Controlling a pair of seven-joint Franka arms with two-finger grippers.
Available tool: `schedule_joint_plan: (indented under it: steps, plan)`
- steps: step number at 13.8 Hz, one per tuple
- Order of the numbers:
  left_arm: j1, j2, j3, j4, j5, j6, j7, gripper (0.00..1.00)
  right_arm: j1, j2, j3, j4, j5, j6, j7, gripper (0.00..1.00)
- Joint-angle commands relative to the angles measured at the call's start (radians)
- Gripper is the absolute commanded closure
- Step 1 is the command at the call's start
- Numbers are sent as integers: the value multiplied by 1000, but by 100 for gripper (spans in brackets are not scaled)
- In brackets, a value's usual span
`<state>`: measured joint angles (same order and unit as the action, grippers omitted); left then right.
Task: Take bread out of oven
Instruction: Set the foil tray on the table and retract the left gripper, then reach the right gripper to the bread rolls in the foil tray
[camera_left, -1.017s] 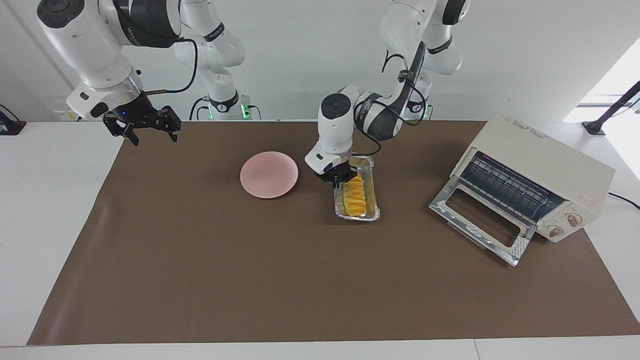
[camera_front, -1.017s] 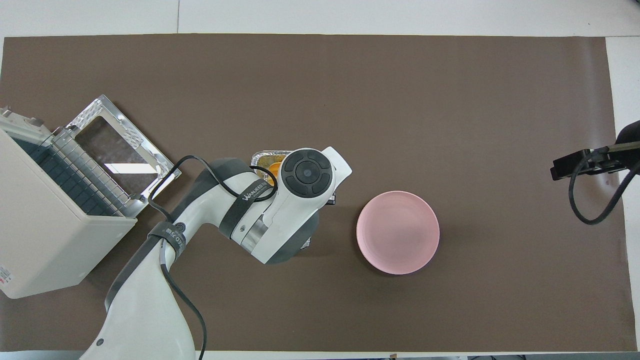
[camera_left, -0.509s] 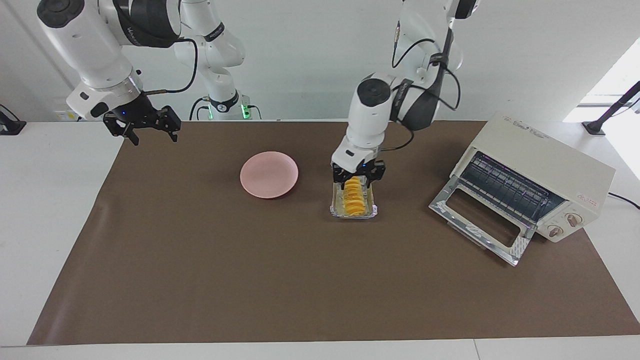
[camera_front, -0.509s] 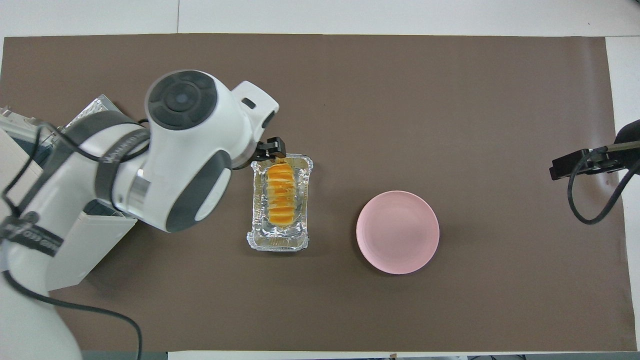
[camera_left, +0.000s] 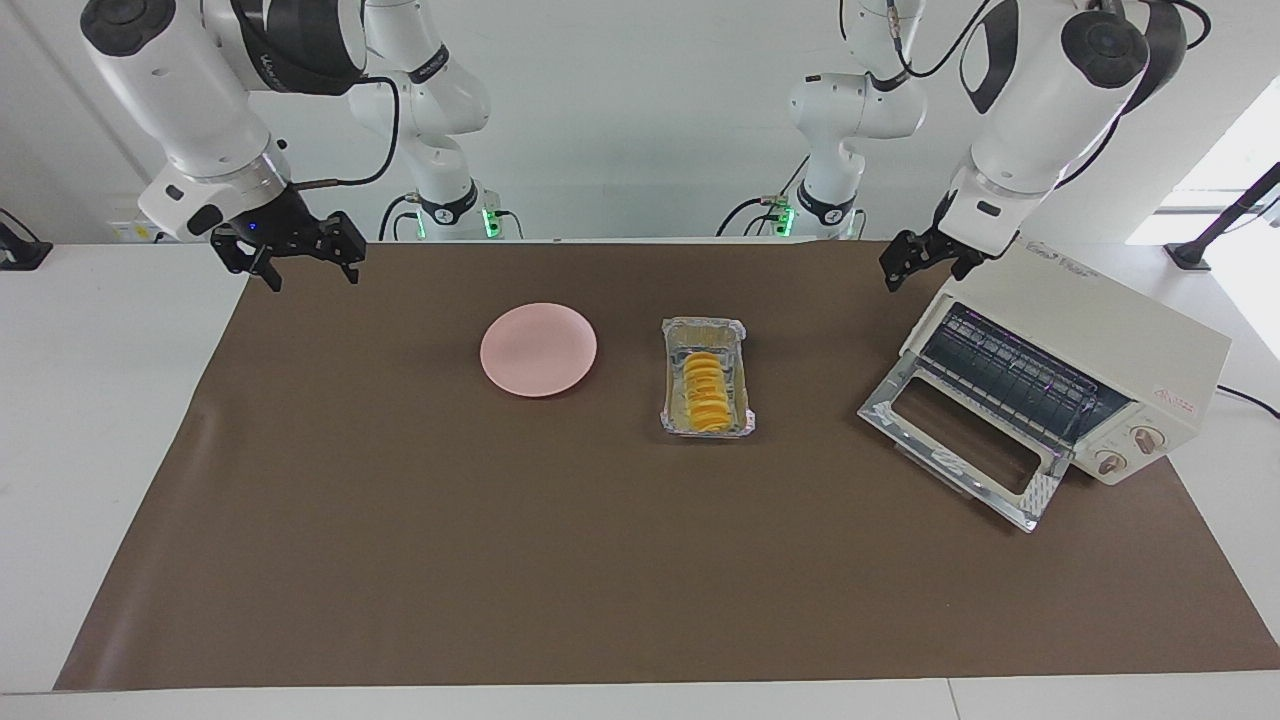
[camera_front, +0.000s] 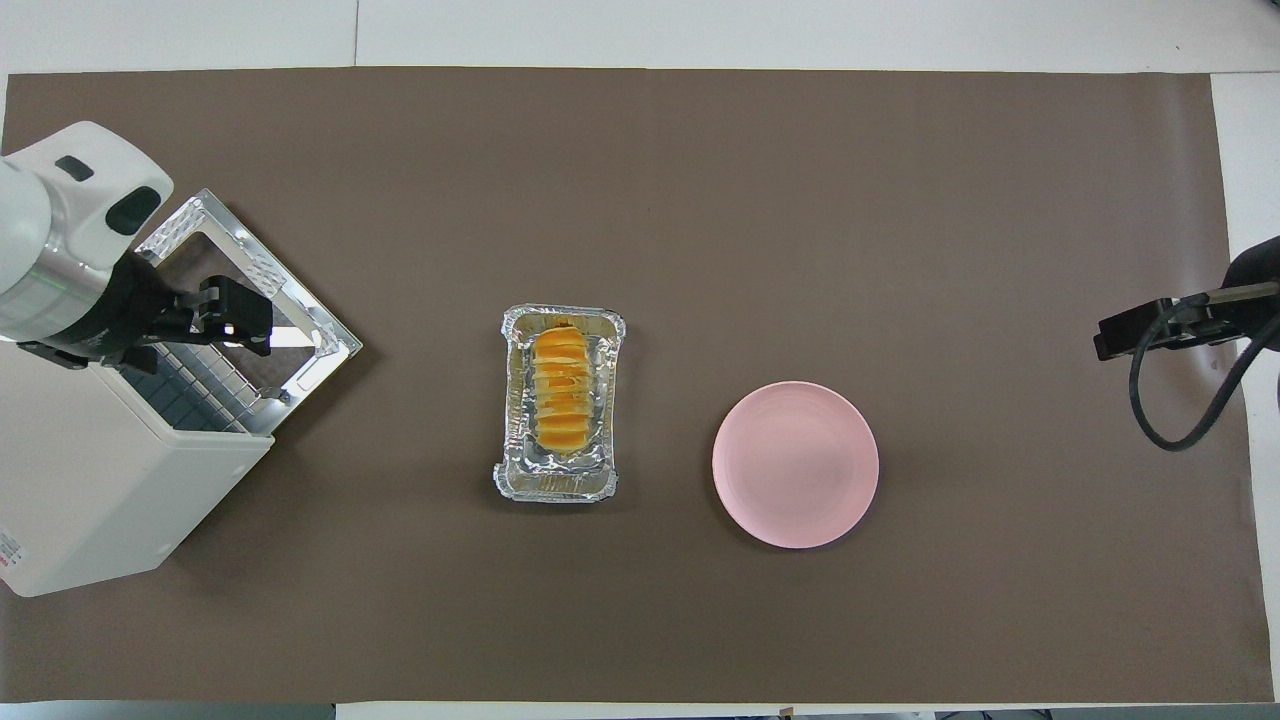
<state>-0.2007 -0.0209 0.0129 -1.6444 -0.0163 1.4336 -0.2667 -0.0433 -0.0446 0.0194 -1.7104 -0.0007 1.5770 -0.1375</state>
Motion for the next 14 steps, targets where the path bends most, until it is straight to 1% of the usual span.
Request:
schedule_joint_plan:
  steps: [1, 3, 5, 6, 7, 8, 9, 11, 12, 13, 14]
  plan:
    - [4, -63, -11, -63, -7, -56, 17, 0, 2, -29, 46, -41, 37, 52, 71, 0]
    - [17, -89, -14, -81, -7, -48, 15, 0, 2, -21, 106, -44, 37, 84, 163, 0]
    - [55, -90, -21, -78, -8, -12, 46, 0, 3, 6, 171, -44, 36, 115, 281, 0]
    - [57, -83, -21, -77, -8, 23, 76, 0, 35, 34, 189, -43, 36, 136, 332, 0]
    - [61, -79, -21, -71, -10, 33, 99, 0, 83, 69, 189, -43, 28, 165, 401, 0]
    - [61, -38, -21, -42, -7, 13, 101, 0, 139, 103, 189, -41, 21, 214, 496, 0]
    - [52, -18, -19, -38, -7, 7, 101, 0, 208, 147, 188, -37, 5, 256, 613, 0]
    - [53, -31, -21, -40, -8, -1, 99, 0, 298, 218, 188, -32, -36, 345, 781, 0]
    - [61, -36, -21, -41, -8, 13, 106, 0, 315, 242, 188, -29, -41, 372, 827, 0]
    - [63, -36, -21, -45, -8, 30, 106, 0, 335, 264, 188, -23, -42, 383, 863, 0]
    - [61, -40, -19, -63, -8, 37, 103, 0, 377, 313, 186, 7, -59, 383, 918, 0]
